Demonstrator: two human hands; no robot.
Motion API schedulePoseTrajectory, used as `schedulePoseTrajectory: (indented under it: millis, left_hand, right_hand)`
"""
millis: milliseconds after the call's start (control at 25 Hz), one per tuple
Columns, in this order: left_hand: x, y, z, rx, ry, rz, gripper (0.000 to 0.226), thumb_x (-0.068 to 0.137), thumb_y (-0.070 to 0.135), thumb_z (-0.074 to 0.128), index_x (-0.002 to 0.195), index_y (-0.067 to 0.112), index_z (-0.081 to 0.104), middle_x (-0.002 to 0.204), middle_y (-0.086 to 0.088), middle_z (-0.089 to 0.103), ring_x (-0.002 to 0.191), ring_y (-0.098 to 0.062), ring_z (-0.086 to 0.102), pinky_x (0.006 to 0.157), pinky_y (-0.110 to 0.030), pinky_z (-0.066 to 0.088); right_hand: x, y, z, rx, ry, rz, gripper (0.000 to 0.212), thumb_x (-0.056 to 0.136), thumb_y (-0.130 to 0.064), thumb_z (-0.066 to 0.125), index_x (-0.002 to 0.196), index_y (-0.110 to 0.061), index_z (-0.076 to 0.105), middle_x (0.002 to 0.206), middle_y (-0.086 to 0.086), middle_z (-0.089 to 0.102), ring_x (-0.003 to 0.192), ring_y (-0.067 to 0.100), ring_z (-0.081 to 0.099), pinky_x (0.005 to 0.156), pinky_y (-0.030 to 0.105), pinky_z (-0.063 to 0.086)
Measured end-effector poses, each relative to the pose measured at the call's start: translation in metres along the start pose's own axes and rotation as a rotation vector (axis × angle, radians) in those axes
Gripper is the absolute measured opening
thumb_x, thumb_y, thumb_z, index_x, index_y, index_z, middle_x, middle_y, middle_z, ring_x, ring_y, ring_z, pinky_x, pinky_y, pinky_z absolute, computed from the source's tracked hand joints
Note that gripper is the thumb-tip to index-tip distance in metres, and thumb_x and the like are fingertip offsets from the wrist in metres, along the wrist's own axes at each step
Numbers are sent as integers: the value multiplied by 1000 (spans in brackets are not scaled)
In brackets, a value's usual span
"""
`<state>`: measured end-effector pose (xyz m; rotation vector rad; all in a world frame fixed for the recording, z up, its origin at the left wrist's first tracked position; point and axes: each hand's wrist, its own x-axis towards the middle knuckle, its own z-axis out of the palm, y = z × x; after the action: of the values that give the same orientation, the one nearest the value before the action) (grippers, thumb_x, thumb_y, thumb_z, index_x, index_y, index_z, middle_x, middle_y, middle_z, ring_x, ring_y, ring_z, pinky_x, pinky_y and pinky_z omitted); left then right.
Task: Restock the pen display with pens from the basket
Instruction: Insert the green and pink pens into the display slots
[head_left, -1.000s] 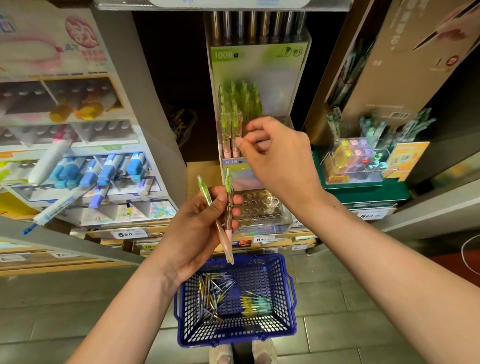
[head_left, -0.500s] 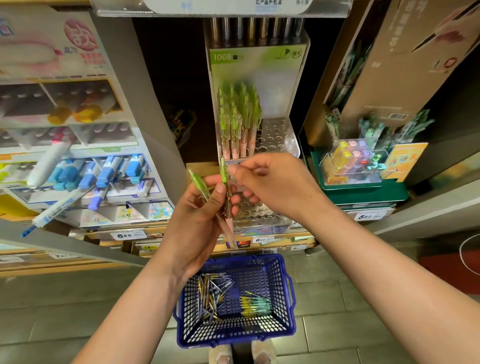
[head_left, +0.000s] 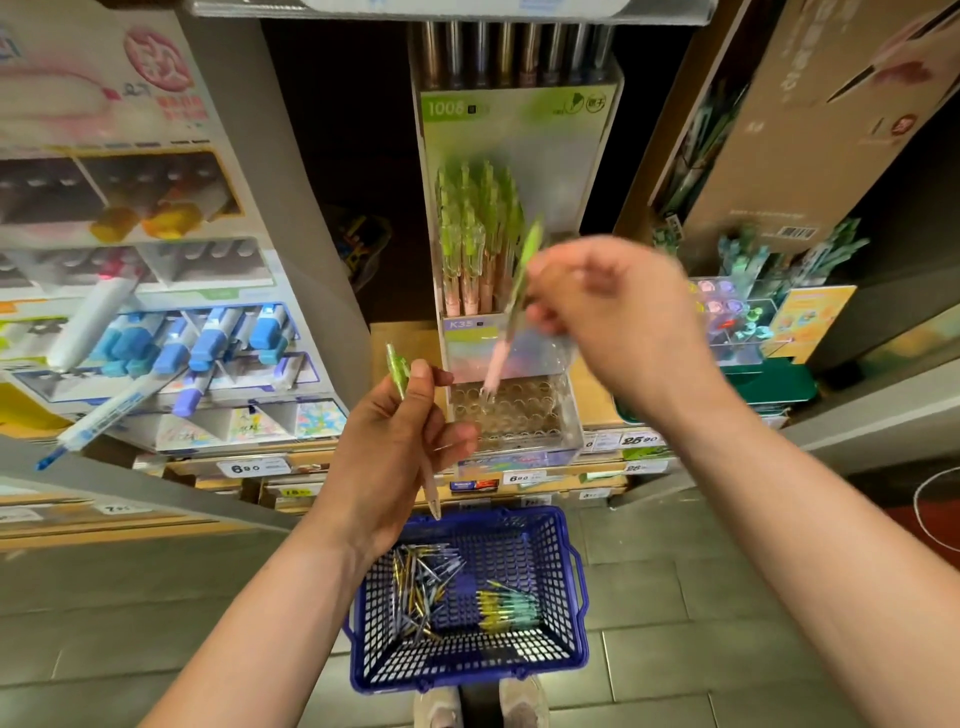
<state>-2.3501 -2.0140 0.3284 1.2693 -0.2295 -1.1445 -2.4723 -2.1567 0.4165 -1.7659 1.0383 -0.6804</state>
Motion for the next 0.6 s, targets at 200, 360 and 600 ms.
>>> schedulePoseTrajectory:
  millis: [200,360,600]
  left_hand:
    - [-1,5,1,-160,-22,-158,20,104,31,40,90,18,43,64,0,33,50,-13,27,44,-24,34]
    - [-1,7,5,-282,-120,-82,9,100,10,39,101,16,45,72,-7,48,55,-18,40,53,-30,40]
    - [-1,9,5,-205,-149,39,16,103,8,47,116,9,57,85,-8,64,66,-17,57,64,-31,53]
  right_hand:
    - [28,-13,-14,-30,232,-174,17,87,-21,62,96,-21,76,81,-4,77,77,13,75,80,41,61]
    - [32,-10,-4,-99,201,-238,11,90,-26,67,97,-25,75,84,-6,77,79,12,74,79,40,60]
    - [33,-12,-3,-196,173,-338,9,90,-30,65,89,-38,69,77,-8,75,74,10,73,72,36,61]
